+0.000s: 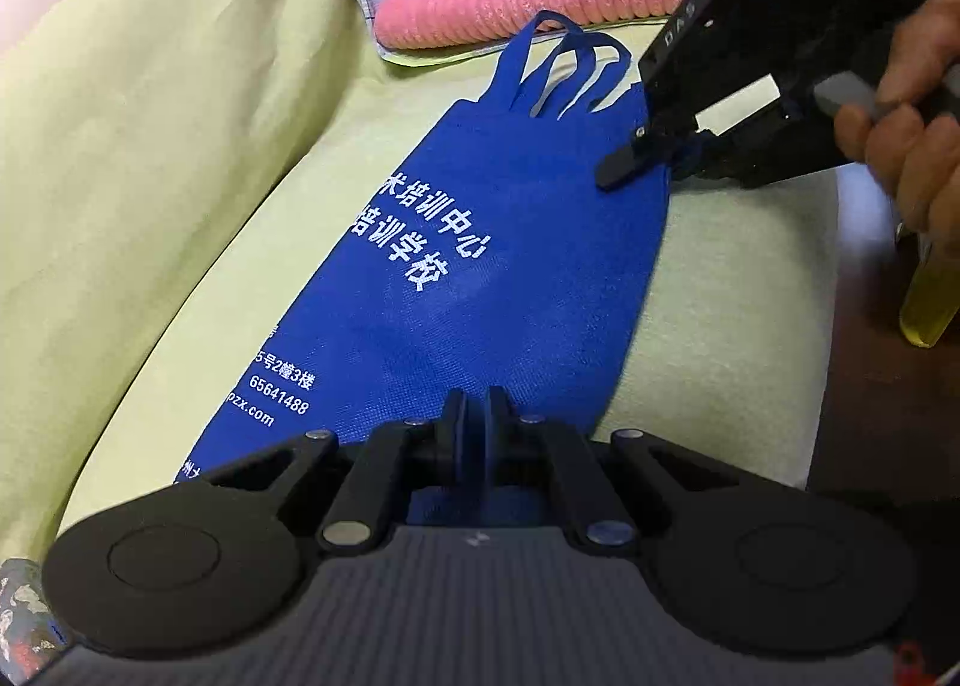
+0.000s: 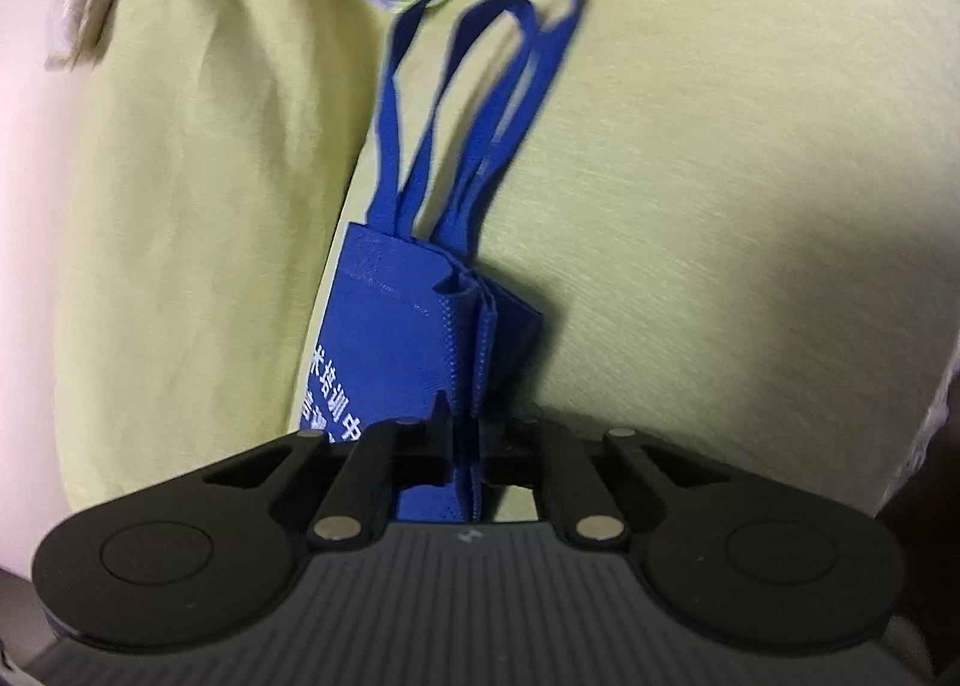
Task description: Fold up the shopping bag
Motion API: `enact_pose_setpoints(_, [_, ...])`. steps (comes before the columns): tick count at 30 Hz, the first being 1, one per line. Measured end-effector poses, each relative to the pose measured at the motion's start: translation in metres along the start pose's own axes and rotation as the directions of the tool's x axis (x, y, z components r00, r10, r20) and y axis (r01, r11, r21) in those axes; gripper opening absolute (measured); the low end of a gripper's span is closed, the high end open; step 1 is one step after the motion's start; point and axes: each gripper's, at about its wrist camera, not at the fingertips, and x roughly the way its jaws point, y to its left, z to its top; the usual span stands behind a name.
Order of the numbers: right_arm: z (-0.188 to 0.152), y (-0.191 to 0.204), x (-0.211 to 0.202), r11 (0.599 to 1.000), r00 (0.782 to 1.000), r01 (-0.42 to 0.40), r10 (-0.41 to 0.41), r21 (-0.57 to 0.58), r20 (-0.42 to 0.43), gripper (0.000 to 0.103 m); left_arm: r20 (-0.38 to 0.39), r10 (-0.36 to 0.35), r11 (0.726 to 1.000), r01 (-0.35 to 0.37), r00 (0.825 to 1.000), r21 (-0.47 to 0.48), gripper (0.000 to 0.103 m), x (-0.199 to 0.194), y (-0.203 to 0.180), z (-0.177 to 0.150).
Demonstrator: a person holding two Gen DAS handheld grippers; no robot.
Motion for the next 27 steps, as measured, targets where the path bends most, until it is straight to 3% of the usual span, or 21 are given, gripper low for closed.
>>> enact_pose_setpoints(2, [0.001,0.015,0.004,0.993,0.999,0.034,-0.033,-0.116,0.01,0.003,-0.007,-0.009,1.0,0.009,1.0,0.011,0.004,-0.005,0.003,0.0])
enact_pose_setpoints(4, [0.006,0.033,0.013,0.969,0.998,0.067,-0.064,-0.237,0.021,0.003,-0.007,-0.018,0.999,0.019,1.0,0.027,0.02,-0.015,0.011,-0.001])
enact_pose_setpoints(9, [0.032,0.083,0.062,0.852,0.993,0.1,-0.118,-0.514,-0.002,0.005,-0.015,0.041,0.998,-0.041,0.999,0.051,0.02,-0.037,0.061,-0.022])
enact_pose_setpoints(12, [0.049,0.114,0.101,0.774,0.989,0.08,-0.139,-0.629,-0.045,0.005,-0.053,0.087,0.995,-0.084,0.995,0.055,0.018,-0.042,0.096,-0.043])
enact_pose_setpoints(15, [0.06,0.14,0.137,0.703,0.986,0.059,-0.153,-0.709,-0.069,0.005,-0.053,0.084,0.992,-0.078,0.995,0.098,0.018,-0.047,0.113,-0.066])
enact_pose_setpoints(19, [0.066,0.173,0.18,0.626,0.984,0.042,-0.159,-0.779,-0.074,0.005,-0.021,0.025,0.979,-0.02,0.999,0.204,0.019,-0.057,0.106,-0.09])
enact_pose_setpoints(23, [0.069,0.198,0.208,0.584,0.984,0.044,-0.166,-0.81,-0.066,0.005,0.055,-0.1,0.939,0.076,0.993,0.334,0.023,-0.07,0.072,-0.093])
enact_pose_setpoints(25, [0.069,0.207,0.219,0.566,0.983,0.048,-0.171,-0.823,-0.06,0.005,0.107,-0.16,0.917,0.108,0.981,0.385,0.044,-0.077,0.054,-0.091])
enact_pose_setpoints(27, [0.067,0.213,0.221,0.55,0.983,0.051,-0.177,-0.833,-0.057,0.005,0.163,-0.211,0.907,0.13,0.964,0.401,0.047,-0.081,0.042,-0.085])
